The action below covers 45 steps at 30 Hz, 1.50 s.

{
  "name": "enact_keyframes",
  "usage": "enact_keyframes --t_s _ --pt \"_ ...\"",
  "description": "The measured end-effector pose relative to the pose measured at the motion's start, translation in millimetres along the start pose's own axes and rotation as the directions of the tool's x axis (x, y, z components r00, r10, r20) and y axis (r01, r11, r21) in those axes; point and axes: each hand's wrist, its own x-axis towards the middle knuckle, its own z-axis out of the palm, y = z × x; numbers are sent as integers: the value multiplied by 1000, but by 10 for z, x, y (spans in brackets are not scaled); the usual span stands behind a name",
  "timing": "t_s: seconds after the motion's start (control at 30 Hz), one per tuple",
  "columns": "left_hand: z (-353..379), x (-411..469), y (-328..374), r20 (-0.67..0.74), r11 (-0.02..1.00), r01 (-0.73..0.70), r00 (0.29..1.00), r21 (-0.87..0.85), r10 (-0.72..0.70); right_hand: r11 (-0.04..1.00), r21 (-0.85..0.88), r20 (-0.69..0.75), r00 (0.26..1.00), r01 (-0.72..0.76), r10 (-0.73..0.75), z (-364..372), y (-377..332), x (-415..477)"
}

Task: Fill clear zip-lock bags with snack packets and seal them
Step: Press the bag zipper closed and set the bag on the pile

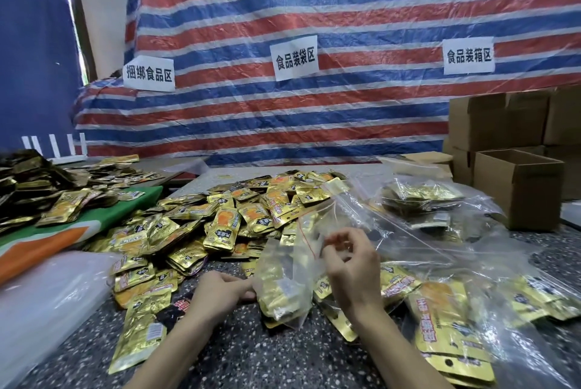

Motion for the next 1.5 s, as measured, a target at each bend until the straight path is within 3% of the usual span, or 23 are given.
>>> enact_keyframes --t_s 0.13,0.2,0.27,0.43,0.6,0.7,0.83,1.03,1.17,1.4,1.5 --pt "137 89 79 -53 977 57 997 208 -47 1000 4 47 999 14 -14 8 -45 -15" --pt "249 106 153 -71 888 75 996 455 -48 1000 -6 51 999 14 -14 1 -44 -10" --pt "327 151 213 -55 831 79 997 551 -58 1000 -13 51 999 17 -17 -4 -42 -6" --pt "313 276 284 46 963 80 994 259 -95 999 -12 53 998 35 -34 -3 -20 -6" --pt "-148 153 504 -20 974 0 1000 227 5 998 -1 73 995 67 -67 12 -41 1" --pt "-540 1 833 -32 989 -92 995 116 96 993 -16 55 992 116 -115 25 -49 9" --pt "-821 -323 1391 99 986 -163 981 -30 165 989 -38 107 984 146 -141 55 -58 37" --pt "-587 -638 1761 98 931 -340 939 133 329 989 -45 169 977 138 -128 76 -43 15" --pt "-331 -689 1761 92 851 -443 895 281 436 999 12 156 986 49 -50 62 -75 -2" --pt "-191 -660 1825 0 717 -441 852 540 524 999 -28 107 994 -27 30 81 -79 -23" --pt "-110 -648 1811 -2 692 -467 828 550 561 999 0 119 992 -40 40 93 -88 -34"
